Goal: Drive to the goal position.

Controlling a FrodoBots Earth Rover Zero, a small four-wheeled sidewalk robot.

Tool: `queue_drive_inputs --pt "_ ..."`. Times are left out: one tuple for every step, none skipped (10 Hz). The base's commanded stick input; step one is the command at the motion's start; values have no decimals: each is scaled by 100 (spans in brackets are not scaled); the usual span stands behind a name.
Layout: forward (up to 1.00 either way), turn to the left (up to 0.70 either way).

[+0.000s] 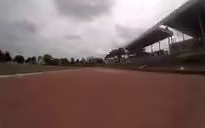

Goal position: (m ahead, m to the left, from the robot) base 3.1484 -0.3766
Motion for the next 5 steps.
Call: queue_drive_inputs --pt "70 0" --pt "70 0" --pt "70 0" --pt "70 0" --pt "70 0"
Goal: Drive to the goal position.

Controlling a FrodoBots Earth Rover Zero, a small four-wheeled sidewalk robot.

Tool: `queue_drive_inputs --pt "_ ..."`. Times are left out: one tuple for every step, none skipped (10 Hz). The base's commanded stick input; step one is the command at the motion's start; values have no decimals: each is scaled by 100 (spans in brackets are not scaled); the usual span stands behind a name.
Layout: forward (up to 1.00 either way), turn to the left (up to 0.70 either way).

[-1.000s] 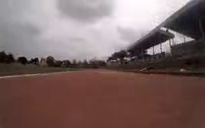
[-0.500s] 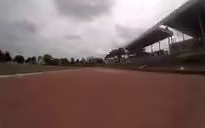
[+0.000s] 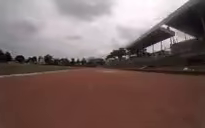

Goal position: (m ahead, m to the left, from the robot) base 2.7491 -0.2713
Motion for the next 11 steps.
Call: queue_drive_inputs --pt "70 0" --pt "70 0" --pt "70 0" --pt "70 0" --pt "70 0" --pt "70 0" --pt "70 0" --pt "70 -2" --pt "70 -12" --pt "70 -23" --pt "70 -33"
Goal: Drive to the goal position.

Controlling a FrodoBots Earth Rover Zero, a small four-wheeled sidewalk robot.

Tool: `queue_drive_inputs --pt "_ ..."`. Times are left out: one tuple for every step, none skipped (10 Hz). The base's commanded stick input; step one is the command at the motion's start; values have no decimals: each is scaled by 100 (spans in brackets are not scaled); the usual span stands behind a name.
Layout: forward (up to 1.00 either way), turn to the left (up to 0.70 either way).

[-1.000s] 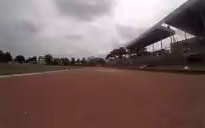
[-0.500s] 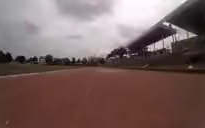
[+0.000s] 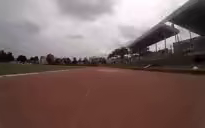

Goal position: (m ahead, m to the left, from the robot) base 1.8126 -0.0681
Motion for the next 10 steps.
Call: queue_drive_inputs --pt "70 -35" --pt "70 -35" --pt "70 -35" --pt "70 -35" --pt "70 -35" --pt "70 -35" --pt "70 -35" --pt "70 -35" --pt "70 -28" --pt "70 -9"
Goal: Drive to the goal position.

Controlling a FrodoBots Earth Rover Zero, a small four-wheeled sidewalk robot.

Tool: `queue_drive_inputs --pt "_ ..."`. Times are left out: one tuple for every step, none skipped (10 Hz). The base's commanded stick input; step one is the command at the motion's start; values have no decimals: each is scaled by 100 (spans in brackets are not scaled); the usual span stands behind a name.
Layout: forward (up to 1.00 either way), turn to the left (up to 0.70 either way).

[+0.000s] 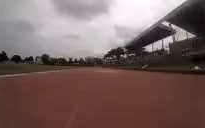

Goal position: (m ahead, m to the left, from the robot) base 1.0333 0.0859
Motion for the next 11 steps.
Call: queue_drive_inputs --pt "70 0" --pt "70 0" --pt "70 0" --pt "70 0" --pt "70 0" --pt "70 0" --pt "70 0" --pt "70 0" --pt "70 0" --pt "70 0" --pt "70 0"
